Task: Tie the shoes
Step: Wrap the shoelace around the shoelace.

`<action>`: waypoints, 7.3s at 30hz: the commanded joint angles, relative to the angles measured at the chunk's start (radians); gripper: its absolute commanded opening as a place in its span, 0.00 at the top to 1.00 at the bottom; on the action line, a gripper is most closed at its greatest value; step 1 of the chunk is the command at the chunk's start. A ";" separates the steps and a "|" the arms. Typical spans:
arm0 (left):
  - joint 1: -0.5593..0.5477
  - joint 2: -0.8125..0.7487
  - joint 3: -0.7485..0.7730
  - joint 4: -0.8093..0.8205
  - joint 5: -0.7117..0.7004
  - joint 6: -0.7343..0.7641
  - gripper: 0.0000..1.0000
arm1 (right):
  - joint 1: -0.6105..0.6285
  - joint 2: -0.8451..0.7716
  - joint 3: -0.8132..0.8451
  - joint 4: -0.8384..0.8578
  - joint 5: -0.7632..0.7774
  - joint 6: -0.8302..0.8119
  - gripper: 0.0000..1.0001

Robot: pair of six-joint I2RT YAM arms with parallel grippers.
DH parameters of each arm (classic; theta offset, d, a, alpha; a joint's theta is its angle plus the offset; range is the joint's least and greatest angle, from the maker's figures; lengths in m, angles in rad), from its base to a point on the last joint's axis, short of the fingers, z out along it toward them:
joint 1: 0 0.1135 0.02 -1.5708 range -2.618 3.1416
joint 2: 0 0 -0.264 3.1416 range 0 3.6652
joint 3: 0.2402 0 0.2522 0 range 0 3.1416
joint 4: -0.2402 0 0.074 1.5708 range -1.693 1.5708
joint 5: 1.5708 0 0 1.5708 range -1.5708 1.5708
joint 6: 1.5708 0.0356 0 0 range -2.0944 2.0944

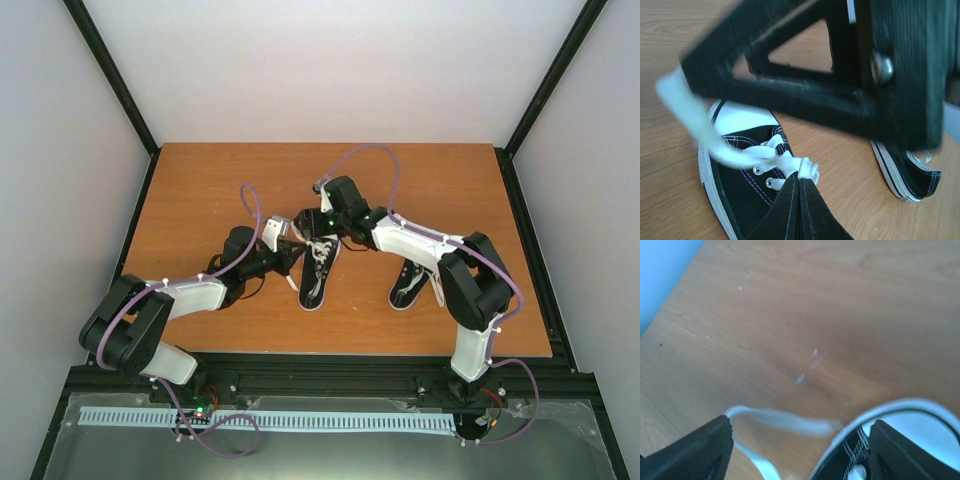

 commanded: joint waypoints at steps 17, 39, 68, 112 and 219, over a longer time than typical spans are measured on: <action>-0.034 0.019 0.008 0.081 0.053 0.001 0.99 | -0.071 -0.194 -0.411 0.362 -0.449 0.027 0.25; -0.035 -0.043 0.000 0.018 -0.030 -0.017 0.67 | -0.073 -0.218 -0.504 0.398 -0.357 0.070 0.97; 0.014 0.157 0.305 -0.675 -0.504 -0.198 0.44 | -0.073 -0.258 -0.581 0.411 -0.322 0.063 0.97; -0.007 -0.084 0.306 -0.560 -0.214 -0.164 0.99 | -0.073 -0.244 -0.505 0.305 -0.241 0.120 0.97; -0.034 0.095 0.118 -0.077 0.041 0.016 0.99 | -0.095 -0.303 -0.563 0.284 -0.327 0.032 0.50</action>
